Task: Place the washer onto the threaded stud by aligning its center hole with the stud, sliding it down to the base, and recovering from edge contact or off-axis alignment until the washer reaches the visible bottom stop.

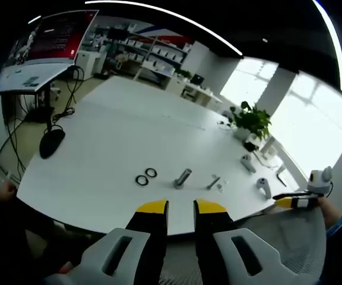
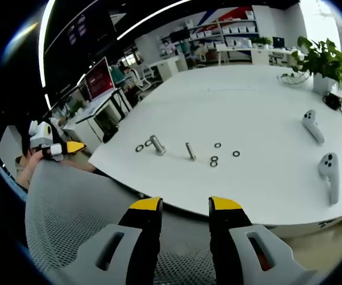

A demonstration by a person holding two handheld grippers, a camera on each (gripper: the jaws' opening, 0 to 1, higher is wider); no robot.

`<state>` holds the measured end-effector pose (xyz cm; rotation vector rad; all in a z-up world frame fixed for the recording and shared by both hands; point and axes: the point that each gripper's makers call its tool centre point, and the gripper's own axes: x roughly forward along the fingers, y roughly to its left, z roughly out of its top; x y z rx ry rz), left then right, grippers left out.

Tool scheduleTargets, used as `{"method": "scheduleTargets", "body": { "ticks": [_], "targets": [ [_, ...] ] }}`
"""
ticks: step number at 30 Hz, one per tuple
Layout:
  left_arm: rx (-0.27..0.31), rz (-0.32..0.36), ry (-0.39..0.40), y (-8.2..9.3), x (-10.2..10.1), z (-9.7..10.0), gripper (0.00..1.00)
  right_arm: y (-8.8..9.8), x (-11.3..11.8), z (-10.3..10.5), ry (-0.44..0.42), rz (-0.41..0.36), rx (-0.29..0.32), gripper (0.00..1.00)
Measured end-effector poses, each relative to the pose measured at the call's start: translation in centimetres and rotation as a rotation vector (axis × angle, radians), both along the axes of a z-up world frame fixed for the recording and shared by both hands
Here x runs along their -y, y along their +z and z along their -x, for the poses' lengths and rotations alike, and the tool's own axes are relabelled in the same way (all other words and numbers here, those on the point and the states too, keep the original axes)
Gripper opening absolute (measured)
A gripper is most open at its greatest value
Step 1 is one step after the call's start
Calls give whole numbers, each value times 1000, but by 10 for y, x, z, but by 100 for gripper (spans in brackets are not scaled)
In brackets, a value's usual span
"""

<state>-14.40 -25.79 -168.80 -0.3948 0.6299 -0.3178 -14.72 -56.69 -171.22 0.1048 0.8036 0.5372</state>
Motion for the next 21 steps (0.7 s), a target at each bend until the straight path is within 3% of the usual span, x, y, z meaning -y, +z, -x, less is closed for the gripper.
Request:
{"method": "scheduleTargets", "body": {
  "ticks": [5,14,15,17,21],
  "targets": [
    [-6,-3,1,-1,-1,0,15,0,0,0,4,2,-5,34],
    [-4,-1,9,0,-3,-2,15,-4,-10,8,104,12,-45,34],
    [-4,0,9,0,-2,-2,15,-4,-11,9,120,15,-43,35],
    [-2,2,8,0,-2,-2,15,7,-15,0,108,-39,32,33],
    [1,5,10,1,-3,-2,15,5,-2,-5,132,-16,-4,33]
  ]
}}
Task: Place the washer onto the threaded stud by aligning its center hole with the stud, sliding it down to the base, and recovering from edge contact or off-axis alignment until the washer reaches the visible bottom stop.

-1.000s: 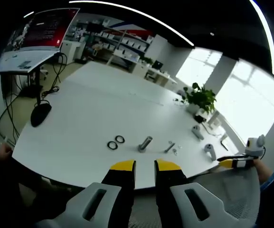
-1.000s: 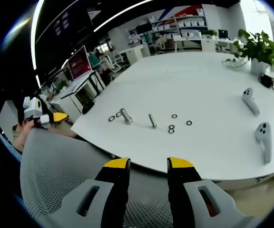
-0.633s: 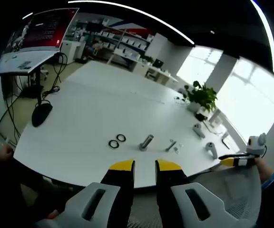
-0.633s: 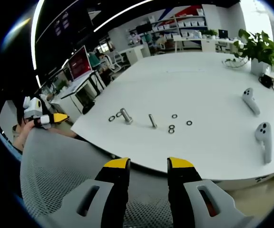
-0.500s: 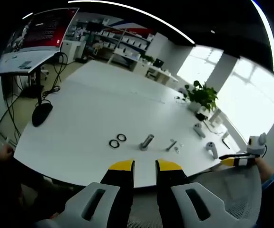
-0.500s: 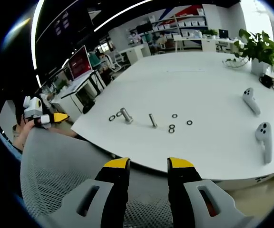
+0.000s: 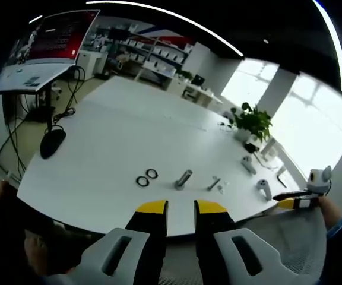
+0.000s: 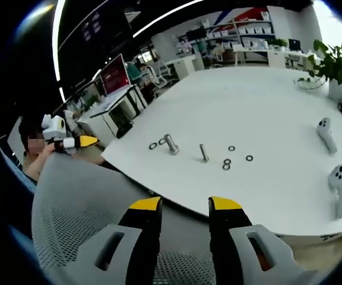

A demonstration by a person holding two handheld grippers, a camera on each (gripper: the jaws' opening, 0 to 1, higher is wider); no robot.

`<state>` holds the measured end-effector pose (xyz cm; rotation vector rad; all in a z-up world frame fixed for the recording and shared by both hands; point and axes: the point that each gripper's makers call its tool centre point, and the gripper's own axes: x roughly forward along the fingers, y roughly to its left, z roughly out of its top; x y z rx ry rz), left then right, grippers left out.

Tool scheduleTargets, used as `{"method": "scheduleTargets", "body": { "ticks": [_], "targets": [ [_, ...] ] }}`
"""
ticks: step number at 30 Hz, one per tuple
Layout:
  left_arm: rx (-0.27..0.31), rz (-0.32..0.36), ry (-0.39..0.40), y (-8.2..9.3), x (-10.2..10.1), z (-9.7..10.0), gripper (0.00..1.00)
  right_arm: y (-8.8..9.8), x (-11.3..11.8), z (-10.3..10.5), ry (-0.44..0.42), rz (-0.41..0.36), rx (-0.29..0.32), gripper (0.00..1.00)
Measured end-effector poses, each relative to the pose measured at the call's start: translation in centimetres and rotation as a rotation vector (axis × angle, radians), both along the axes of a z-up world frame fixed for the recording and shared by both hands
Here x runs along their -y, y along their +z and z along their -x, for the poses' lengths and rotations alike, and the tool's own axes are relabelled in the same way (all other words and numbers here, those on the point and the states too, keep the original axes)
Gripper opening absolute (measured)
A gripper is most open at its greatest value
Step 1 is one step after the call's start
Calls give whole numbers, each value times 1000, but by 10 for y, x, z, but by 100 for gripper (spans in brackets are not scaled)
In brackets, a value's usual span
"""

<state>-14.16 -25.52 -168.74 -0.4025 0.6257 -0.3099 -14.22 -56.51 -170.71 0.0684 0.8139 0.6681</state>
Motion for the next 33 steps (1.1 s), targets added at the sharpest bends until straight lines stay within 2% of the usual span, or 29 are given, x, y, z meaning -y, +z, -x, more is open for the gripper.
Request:
{"method": "scheduleTargets", "body": {
  "ticks": [4,9,18,21,24,27,33],
  "targets": [
    [3,3,2,1,0,0,15,7,9,-16,15,6,27,33],
    [3,10,7,1,0,0,15,2,7,-32,102,85,44,33],
    [8,4,1,1,0,0,15,-35,-10,-51,309,238,-16,32],
    [12,2,-1,2,0,-1,15,-54,-6,-69,359,296,-26,30],
    [8,2,-2,1,1,0,15,-68,-6,-83,433,392,-17,28],
    [9,2,-1,1,1,0,15,-75,-11,-90,463,404,-24,28],
    [20,0,1,3,0,-1,15,-92,-20,-99,513,414,-78,27]
  ]
}}
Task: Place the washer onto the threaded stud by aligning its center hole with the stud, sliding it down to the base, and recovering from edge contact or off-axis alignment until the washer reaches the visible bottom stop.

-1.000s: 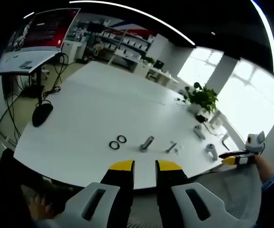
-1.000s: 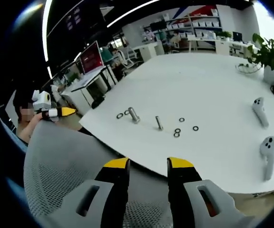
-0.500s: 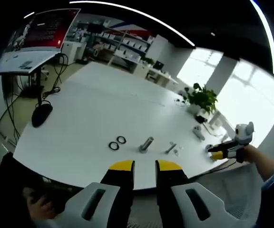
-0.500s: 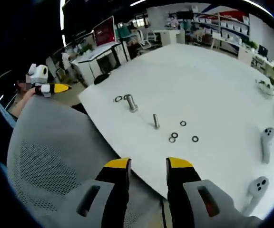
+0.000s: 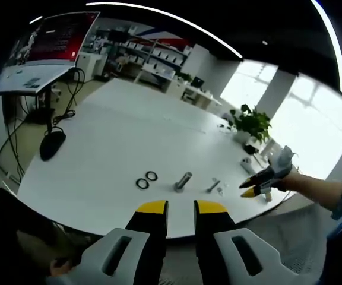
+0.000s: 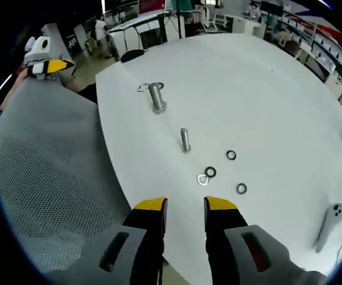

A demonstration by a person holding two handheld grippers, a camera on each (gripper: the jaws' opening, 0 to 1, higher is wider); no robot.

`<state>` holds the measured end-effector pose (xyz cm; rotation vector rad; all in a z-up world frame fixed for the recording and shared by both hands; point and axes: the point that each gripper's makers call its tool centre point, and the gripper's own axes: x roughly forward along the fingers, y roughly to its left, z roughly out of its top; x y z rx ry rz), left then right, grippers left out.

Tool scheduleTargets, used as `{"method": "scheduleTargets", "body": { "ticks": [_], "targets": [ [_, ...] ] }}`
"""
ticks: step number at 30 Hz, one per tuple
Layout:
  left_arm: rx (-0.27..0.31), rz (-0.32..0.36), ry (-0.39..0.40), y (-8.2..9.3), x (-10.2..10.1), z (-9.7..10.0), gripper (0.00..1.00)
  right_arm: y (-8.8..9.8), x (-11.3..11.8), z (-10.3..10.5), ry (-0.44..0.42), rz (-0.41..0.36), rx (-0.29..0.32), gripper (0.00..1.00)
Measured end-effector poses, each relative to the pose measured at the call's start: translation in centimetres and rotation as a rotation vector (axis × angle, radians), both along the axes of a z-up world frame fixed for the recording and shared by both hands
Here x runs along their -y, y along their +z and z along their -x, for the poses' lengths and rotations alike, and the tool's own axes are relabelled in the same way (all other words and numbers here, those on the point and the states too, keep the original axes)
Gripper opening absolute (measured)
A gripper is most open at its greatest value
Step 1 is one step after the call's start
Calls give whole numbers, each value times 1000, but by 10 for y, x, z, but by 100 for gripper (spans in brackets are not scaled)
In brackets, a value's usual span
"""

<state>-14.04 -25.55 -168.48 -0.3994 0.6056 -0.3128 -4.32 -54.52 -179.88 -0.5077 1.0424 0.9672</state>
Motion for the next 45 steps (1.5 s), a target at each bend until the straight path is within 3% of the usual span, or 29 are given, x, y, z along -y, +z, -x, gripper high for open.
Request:
{"method": "scheduleTargets", "body": {
  "ticks": [7,19,36,40,45],
  "targets": [
    [2,-3,0,0,0,0,15,-21,-6,-11,36,48,-31,25],
    [-18,6,15,-3,-3,1,15,-52,-7,-23,135,177,-27,19],
    [-31,4,21,-5,-4,2,15,-55,-15,-31,181,200,6,19],
    [-27,5,21,-5,-4,1,15,-56,-16,-30,200,201,20,15],
    [-23,7,21,-4,-4,1,15,-56,-15,-30,181,182,27,15]
  ]
}}
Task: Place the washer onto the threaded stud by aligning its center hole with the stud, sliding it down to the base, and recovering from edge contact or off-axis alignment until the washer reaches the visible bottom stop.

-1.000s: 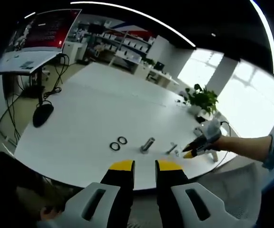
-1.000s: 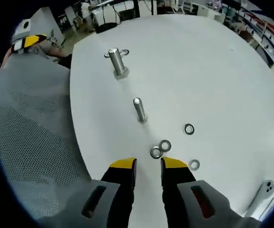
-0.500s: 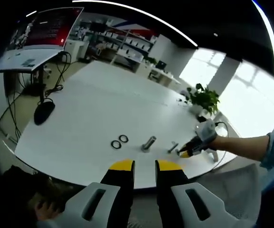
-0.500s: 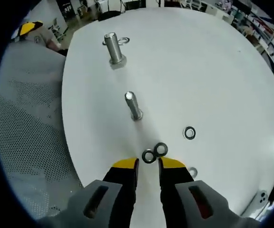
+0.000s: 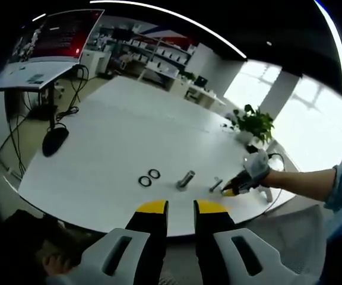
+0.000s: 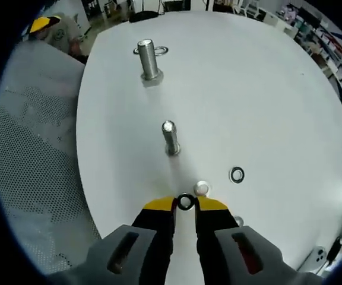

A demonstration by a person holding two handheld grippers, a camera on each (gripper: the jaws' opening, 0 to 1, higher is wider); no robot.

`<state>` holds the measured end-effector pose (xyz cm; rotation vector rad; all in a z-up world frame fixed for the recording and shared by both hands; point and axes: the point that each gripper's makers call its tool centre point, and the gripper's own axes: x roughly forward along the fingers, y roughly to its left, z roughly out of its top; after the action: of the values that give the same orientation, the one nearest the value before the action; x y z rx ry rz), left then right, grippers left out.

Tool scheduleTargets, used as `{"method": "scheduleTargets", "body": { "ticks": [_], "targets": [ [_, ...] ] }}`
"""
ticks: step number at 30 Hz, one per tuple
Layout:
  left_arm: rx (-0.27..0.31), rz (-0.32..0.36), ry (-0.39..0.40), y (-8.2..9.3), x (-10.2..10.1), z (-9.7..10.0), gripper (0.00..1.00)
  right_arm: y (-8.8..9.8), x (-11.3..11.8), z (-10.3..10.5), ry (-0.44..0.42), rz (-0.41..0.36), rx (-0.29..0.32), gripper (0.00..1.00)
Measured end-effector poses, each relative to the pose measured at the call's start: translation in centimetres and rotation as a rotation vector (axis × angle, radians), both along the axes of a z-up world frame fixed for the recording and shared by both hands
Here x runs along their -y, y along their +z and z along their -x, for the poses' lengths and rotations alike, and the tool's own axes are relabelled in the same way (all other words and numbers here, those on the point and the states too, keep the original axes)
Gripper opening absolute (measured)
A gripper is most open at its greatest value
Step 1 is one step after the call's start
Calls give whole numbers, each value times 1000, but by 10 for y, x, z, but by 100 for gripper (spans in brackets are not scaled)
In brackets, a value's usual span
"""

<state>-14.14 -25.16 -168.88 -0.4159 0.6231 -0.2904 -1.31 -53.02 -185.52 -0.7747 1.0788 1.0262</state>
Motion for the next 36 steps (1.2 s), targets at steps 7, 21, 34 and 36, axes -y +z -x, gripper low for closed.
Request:
{"method": "scheduleTargets", "body": {
  "ticks": [7,21,34,36],
  "targets": [
    [4,0,-1,1,0,0,15,0,1,0,-18,-25,-11,17],
    [7,2,2,1,0,-1,15,2,2,-2,-15,-36,44,13],
    [12,3,1,2,0,-1,15,29,-4,-2,-25,-94,54,13],
    [12,3,1,2,0,-1,15,32,-5,-3,-24,-100,58,13]
  ]
}}
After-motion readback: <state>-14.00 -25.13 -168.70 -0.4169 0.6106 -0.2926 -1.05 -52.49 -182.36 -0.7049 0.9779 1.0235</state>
